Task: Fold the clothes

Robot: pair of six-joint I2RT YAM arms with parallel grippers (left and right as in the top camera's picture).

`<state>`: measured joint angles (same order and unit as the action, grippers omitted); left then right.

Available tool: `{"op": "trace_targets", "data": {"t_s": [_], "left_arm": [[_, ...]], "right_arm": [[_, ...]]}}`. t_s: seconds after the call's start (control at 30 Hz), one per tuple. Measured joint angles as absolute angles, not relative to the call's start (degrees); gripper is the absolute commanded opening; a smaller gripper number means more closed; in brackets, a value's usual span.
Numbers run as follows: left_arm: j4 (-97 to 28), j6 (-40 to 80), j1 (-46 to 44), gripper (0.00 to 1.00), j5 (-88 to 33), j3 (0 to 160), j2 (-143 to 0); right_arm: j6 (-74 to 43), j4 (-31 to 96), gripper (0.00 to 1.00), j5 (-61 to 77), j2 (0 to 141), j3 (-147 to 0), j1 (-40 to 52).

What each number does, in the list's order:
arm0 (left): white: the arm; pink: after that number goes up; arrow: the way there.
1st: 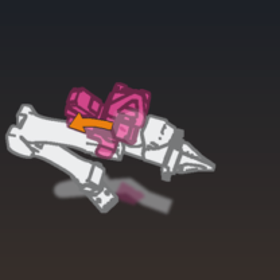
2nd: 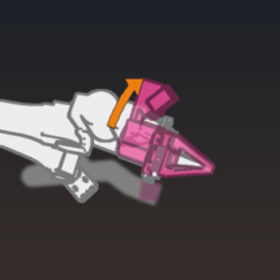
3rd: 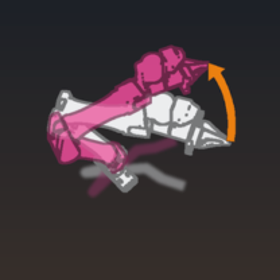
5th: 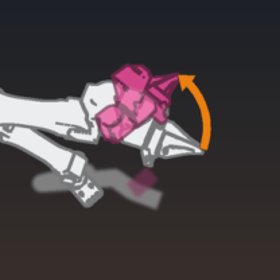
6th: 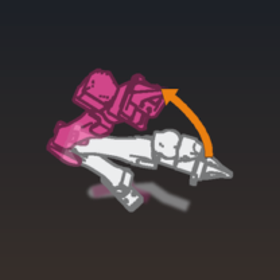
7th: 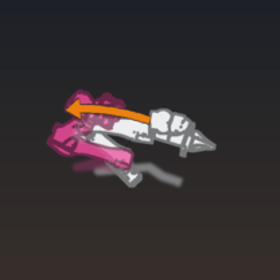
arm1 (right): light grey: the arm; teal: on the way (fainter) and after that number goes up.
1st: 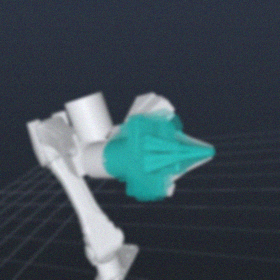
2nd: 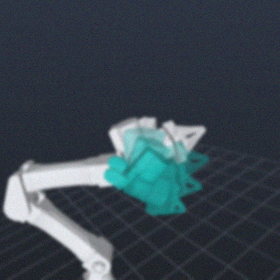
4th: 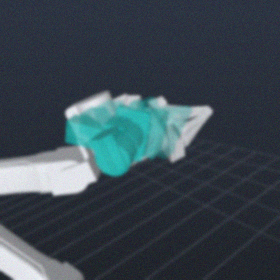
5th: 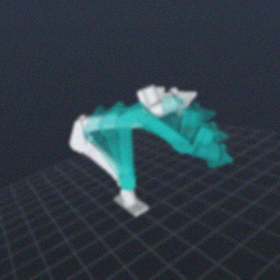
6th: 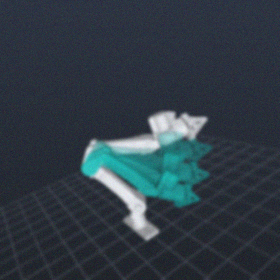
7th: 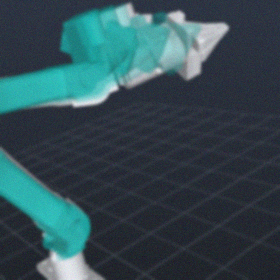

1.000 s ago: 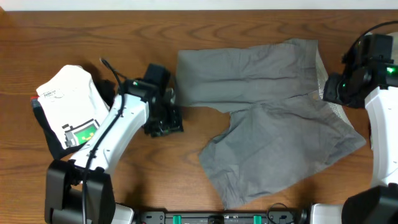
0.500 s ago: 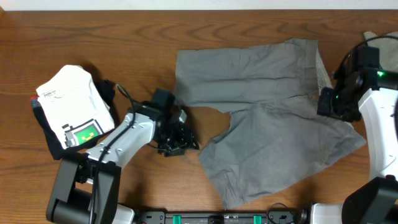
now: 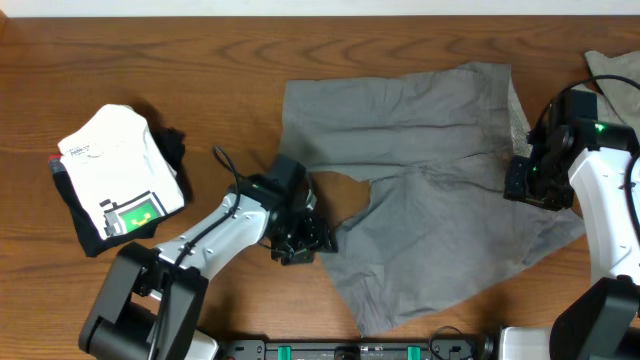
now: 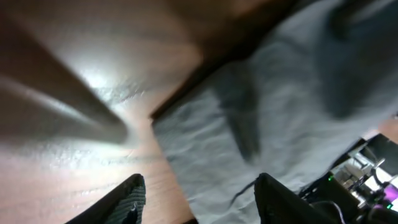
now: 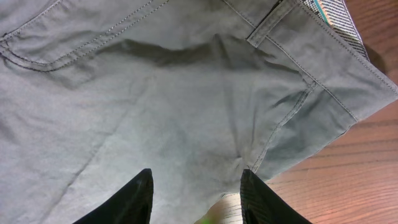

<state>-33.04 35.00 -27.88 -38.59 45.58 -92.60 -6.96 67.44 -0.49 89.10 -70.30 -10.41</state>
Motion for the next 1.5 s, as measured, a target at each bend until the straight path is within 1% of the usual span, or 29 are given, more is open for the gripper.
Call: {"op": "trace_targets", "data": {"t_s": [0.23, 0.4, 0.43, 0.5, 0.6, 0.63, 0.67, 0.83, 1.13, 1.43, 1.47, 1.5], "left_arm": [[-25.34, 41.85, -29.04, 0.64, -37.58, 41.56, -92.60], [-20.14, 44.31, -31.05, 0.63, -37.50, 41.15, -92.60], [-19.57, 44.77, -31.46, 0.60, -37.50, 41.10, -92.60], [-18.87, 45.78, -32.21, 0.48, -37.45, 41.04, -92.60], [-18.61, 46.44, -32.84, 0.13, -37.17, 40.95, -92.60], [-18.61, 46.65, -32.84, 0.08, -36.91, 40.93, -92.60], [-18.70, 46.52, -32.77, 0.06, -36.53, 40.91, -92.60], [-19.94, 45.08, -31.00, 0.06, -33.56, 40.91, -92.60], [-20.01, 38.74, -18.57, 0.06, -29.76, 40.97, -92.58], [-18.65, 31.94, -9.17, 0.06, -24.56, 42.72, -92.58], [-18.68, 31.05, -8.12, 0.07, -24.10, 43.62, -92.58], [-18.74, 30.15, -7.33, 0.12, -23.73, 44.62, -92.58]], "right_arm": [[-6.96, 67.42, 0.44, -0.49, 89.10, -70.30, -10.41], [-6.94, 67.42, 0.44, -0.49, 89.10, -70.30, -10.41], [-6.96, 67.42, 0.44, -0.49, 89.10, -70.30, -10.41], [-6.94, 67.44, 0.44, -0.49, 89.10, -70.30, -10.41], [-6.96, 67.42, 0.44, -0.49, 89.10, -70.30, -10.41], [-6.94, 67.42, 0.44, -0.49, 89.10, -70.30, -10.41], [-6.96, 67.42, 0.44, -0.49, 89.10, -70.30, -10.41], [-6.94, 67.44, 0.45, -0.49, 89.10, -70.30, -10.41], [-6.96, 66.61, 0.44, -0.49, 89.10, -69.54, -10.41], [-6.98, 60.38, 0.44, 0.64, 89.10, -62.30, -10.41], [-7.07, 59.75, 0.44, 0.71, 89.10, -61.36, -10.41], [-7.20, 59.46, 0.44, 0.75, 89.10, -60.64, -10.41]]}}
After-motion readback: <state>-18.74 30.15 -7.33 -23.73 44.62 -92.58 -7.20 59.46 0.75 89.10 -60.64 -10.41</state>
